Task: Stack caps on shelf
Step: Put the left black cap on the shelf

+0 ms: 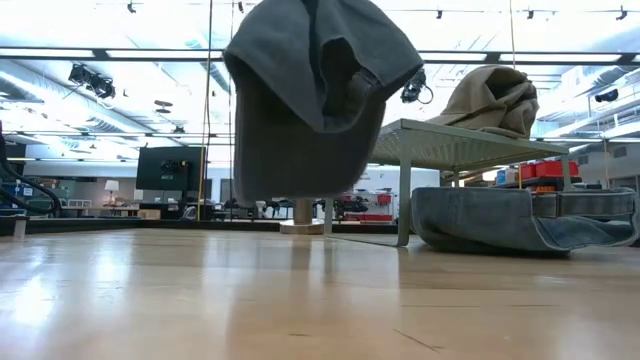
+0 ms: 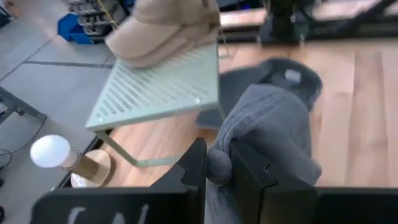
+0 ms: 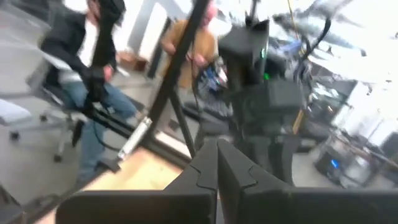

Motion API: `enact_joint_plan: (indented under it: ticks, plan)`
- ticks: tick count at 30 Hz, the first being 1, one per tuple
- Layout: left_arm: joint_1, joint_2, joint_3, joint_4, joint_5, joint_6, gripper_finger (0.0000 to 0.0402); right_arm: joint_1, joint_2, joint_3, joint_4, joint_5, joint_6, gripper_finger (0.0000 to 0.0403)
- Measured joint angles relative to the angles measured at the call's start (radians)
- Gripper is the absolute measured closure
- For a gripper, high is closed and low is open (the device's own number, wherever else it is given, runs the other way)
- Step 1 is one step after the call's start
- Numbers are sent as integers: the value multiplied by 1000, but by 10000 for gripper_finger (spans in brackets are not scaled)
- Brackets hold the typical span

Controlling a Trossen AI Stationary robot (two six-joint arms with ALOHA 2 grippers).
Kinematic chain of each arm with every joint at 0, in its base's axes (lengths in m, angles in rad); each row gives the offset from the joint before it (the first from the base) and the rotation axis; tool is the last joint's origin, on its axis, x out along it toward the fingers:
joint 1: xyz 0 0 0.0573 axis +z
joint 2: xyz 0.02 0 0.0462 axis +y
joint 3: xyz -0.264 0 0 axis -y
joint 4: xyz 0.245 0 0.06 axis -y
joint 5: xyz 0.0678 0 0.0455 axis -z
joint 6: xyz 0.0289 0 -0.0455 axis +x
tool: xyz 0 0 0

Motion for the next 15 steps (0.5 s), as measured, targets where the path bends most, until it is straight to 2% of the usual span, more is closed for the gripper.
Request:
enact_joint_plan:
  ticks: [7, 12, 15]
  plan:
    - [14, -29, 0, 87, -56, 71, 352, 0, 135, 138, -145, 25, 5, 399]
    - [23, -34, 1, 189, -54, 125, 352, 0, 218, 232, -249, 136, 27, 399]
    - [22, -36, 1, 253, -25, 154, 347, -1, 262, 266, -273, 245, 33, 399]
